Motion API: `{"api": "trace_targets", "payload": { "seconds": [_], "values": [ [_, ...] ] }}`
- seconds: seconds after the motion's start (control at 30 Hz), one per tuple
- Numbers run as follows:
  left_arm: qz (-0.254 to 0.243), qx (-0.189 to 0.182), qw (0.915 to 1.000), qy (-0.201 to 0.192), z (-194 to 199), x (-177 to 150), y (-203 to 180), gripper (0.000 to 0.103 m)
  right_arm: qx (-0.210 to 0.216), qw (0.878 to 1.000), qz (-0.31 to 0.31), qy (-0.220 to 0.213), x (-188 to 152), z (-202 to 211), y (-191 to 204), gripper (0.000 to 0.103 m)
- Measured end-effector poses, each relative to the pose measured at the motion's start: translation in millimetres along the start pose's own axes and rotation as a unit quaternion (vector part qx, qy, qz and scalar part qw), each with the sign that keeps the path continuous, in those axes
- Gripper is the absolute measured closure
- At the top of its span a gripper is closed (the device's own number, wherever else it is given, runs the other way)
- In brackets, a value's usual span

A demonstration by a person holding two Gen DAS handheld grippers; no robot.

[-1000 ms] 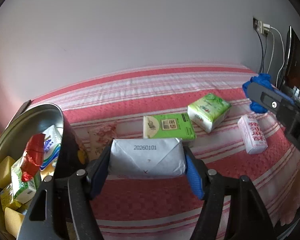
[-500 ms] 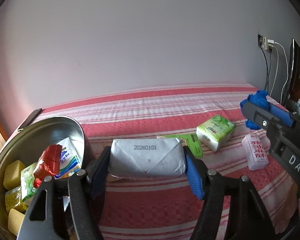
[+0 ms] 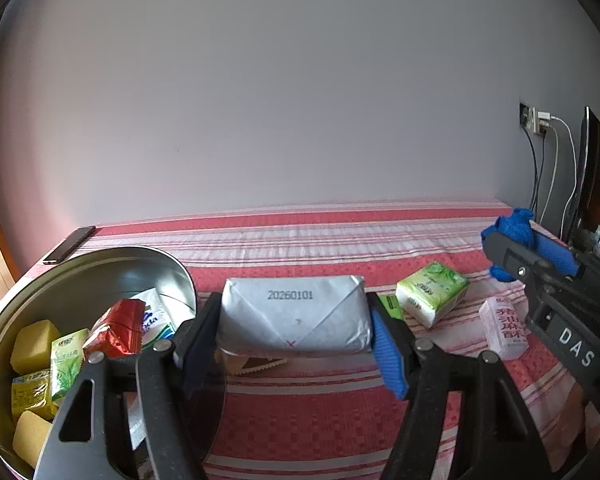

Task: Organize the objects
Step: 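Lift and carry the white pack and blue cloth over the tin with both tools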

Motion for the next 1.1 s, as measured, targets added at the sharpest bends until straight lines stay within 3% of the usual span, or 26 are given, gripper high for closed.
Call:
{"api": "trace_targets", "payload": {
  "seconds": [1.1],
  "values": [
    [0.012, 0.006, 0.9964, -0.084, 26.4, -1.9, 11.4, 0.034, -0.014, 0.999, 0.016, -0.03, 0.9, 11.5, 19.1, 0.059]
  ]
}}
Point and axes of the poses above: each gripper's, at about its wrist camera, not at the fingertips, and z roughly against the way its jaws point, y to its left, x to its top, the point moved 1 cm from there along -z, roughly the way its jaws point, and after that the axes turned 8 degrees about z, right-handed, at the moved point
